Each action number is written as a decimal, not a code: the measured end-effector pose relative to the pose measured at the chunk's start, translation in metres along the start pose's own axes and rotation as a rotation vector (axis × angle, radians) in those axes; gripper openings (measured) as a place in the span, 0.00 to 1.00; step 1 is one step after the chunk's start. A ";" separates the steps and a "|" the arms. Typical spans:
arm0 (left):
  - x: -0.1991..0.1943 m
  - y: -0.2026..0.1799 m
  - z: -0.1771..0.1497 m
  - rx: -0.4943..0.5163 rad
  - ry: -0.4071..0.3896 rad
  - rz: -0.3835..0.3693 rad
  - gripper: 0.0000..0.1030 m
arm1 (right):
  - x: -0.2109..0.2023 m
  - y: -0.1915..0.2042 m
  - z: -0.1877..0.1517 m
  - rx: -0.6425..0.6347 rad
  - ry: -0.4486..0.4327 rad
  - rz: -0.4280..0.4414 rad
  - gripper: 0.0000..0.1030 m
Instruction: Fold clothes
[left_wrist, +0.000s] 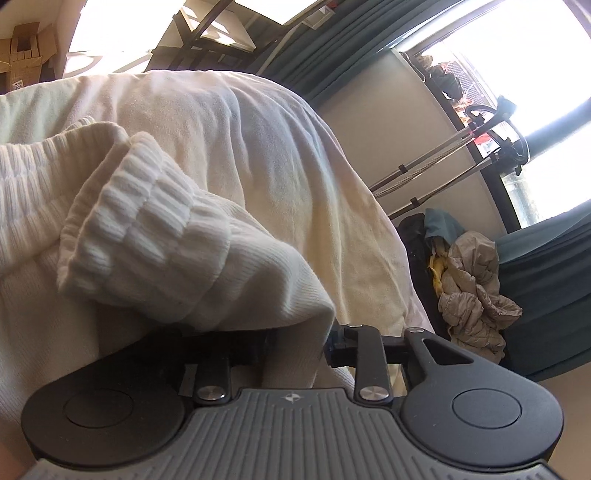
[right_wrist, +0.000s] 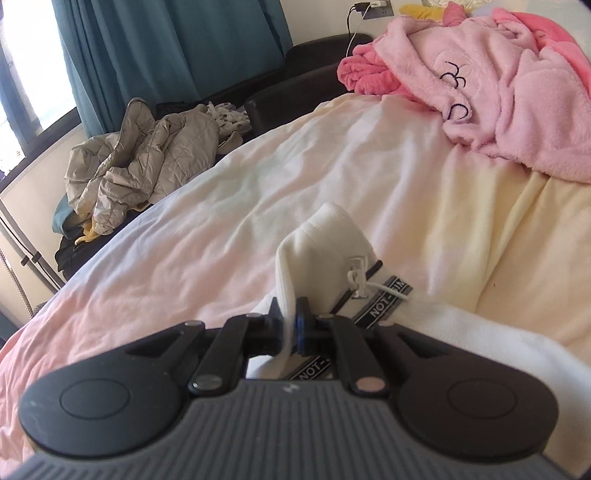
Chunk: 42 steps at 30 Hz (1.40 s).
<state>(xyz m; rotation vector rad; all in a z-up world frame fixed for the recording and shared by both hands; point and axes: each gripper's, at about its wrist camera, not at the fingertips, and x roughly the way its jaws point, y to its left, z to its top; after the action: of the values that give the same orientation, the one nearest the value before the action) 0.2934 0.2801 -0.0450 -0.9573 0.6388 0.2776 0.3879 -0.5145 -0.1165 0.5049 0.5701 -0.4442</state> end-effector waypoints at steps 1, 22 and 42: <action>-0.009 0.000 -0.003 0.009 -0.010 -0.031 0.66 | -0.005 -0.001 0.001 -0.004 0.002 0.022 0.19; -0.097 0.107 -0.082 -0.338 0.066 -0.159 0.87 | -0.145 -0.102 -0.092 0.382 0.205 0.260 0.63; -0.063 0.085 -0.073 -0.263 -0.167 -0.212 0.19 | -0.091 -0.075 -0.082 0.441 -0.061 0.298 0.13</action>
<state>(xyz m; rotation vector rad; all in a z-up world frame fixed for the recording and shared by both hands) 0.1746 0.2703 -0.0929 -1.2302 0.3482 0.2530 0.2478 -0.5046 -0.1456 0.9806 0.3276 -0.2972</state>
